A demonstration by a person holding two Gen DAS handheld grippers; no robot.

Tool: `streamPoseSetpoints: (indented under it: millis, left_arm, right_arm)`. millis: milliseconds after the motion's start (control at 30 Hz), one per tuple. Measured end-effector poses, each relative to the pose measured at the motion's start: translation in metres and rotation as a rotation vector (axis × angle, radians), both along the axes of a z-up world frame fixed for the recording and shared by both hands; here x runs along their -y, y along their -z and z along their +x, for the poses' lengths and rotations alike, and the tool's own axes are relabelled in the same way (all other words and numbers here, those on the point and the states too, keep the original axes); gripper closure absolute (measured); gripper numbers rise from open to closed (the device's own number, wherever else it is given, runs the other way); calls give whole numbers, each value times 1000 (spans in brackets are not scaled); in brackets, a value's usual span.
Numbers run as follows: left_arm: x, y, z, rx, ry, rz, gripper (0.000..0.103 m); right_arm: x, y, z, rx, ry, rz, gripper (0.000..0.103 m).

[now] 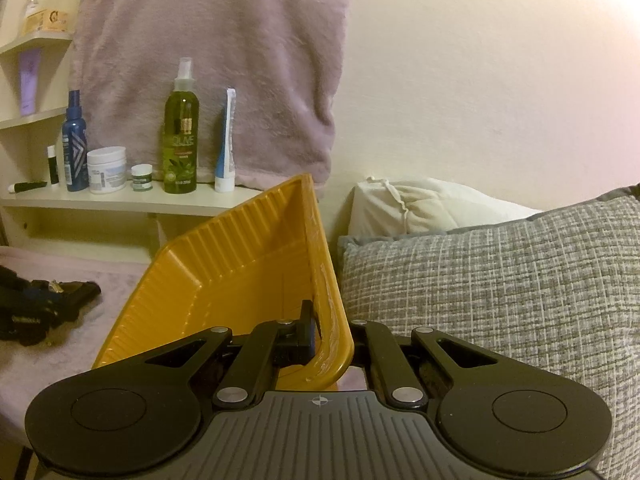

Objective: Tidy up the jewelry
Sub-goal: 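Carry the black case into the orange tray and open the left tool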

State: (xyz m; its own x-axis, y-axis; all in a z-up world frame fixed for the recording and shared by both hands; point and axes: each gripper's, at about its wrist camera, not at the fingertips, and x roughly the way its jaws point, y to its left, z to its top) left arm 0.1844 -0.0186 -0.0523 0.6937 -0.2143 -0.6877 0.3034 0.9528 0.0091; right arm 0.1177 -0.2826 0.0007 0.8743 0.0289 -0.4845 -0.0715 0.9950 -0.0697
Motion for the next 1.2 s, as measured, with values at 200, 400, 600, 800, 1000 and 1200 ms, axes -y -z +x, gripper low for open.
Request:
streamPoseSetpoints:
  millis: [200,400,600,800,1000,1200]
  left_arm:
    - [29,-25,-11,9,76,-106,83]
    - [67,-17,-15,-23,133,-138,83]
    - [79,-8,-21,-42,136,-165,78]
    - [61,-13,-40,10,65,-139,74]
    - [14,-9,-68,35,-88,-59,74]
    - [-16,7,-71,4,-177,-21,74]
  right_arm:
    - [0,1,-2,5,3,1,98]
    - [0,1,-1,2,9,9,98]
    - [1,1,0,2,12,14,98]
    - [1,2,0,1,9,17,98]
    - [1,2,0,3,9,14,98]
    - [0,2,0,4,9,10,97]
